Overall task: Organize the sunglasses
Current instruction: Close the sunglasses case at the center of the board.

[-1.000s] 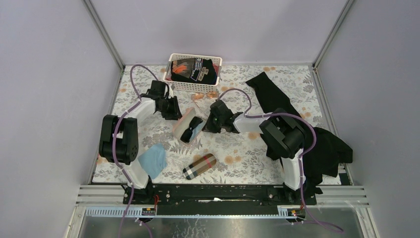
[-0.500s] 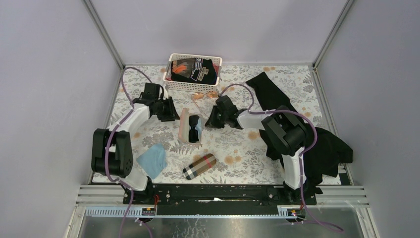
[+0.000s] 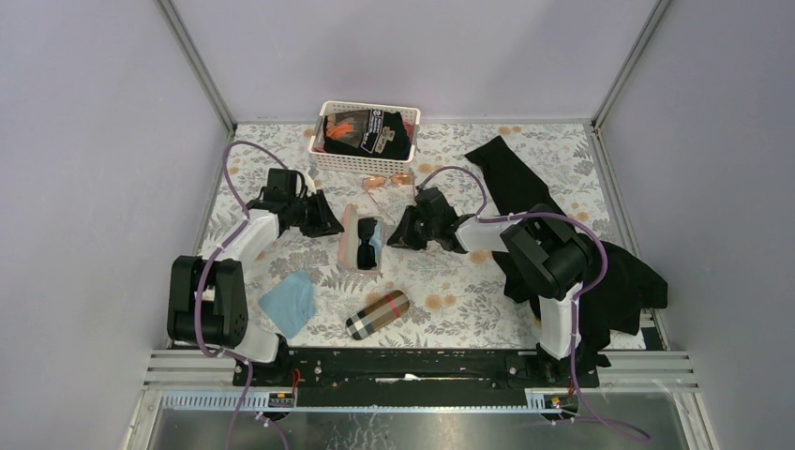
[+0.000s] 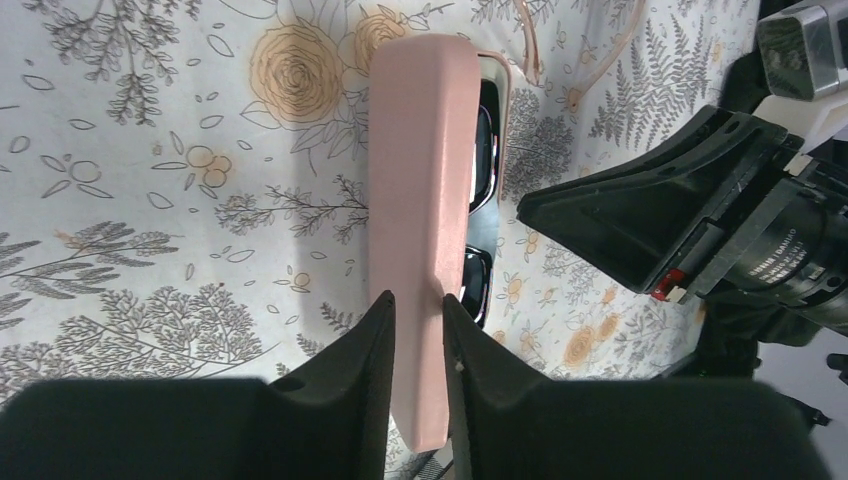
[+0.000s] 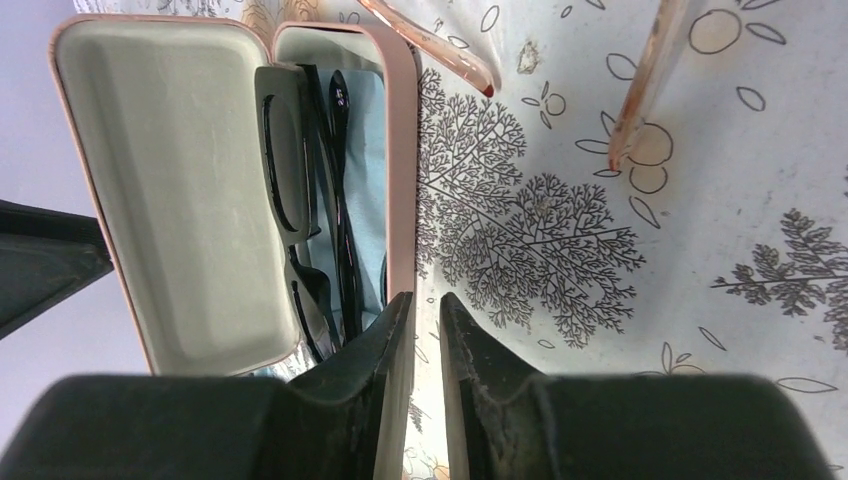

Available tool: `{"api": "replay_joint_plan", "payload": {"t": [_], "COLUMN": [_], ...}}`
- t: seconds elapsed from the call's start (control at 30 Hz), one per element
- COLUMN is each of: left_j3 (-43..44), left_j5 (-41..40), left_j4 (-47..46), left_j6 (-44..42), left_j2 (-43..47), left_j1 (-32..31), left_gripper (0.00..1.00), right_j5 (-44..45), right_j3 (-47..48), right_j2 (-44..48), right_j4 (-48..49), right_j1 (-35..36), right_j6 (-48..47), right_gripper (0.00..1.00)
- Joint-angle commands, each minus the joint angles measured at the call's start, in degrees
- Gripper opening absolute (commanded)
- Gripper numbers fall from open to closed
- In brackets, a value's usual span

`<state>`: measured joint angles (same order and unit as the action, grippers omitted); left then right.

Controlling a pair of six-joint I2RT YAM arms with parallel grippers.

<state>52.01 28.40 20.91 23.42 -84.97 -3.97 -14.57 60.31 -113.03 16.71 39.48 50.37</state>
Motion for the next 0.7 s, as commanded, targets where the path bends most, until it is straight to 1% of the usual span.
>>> {"api": "replay_joint_plan", "payload": {"t": [0.0, 0.1, 0.13, 0.23, 0.4, 0.67], "left_j3": [-0.59, -0.74, -0.89, -1.52, -2.14, -2.83], "left_j5": [3.35, 5.72, 6.85, 8.78, 10.33, 10.03], "left_j4": [-3.07, -3.59, -3.86, -4.99, -5.8, -8.69], "left_j6": [0.07, -0.04, -0.01, 0.54, 1.36, 3.24], "left_j2": [-1.21, -2.69, -3.08, -4.28, -6.29, -10.06], "left_j1": [0.28, 0.28, 0.28, 0.28, -0.09, -3.88], "left_gripper": [0.25, 0.17, 0.12, 0.07, 0.05, 0.05], "right_j5": [-1.79, -2.4, -2.71, -3.78, -4.39, -5.1], "right_j3": [0.67, 1.05, 1.29, 1.89, 1.84, 2.17], "right_j2": [0.95, 0.2, -0.19, -1.56, -3.07, -4.47], "right_j4": [2.12, 2.33, 2.36, 2.44, 3.32, 4.24], "right_j1": [0.15, 0.15, 0.15, 0.27, 0.31, 0.77], "right_j6": [1.07, 1.45, 1.56, 2.03, 3.05, 4.14], "right_gripper": [0.23, 0.23, 0.24, 0.24, 0.23, 0.23]}}
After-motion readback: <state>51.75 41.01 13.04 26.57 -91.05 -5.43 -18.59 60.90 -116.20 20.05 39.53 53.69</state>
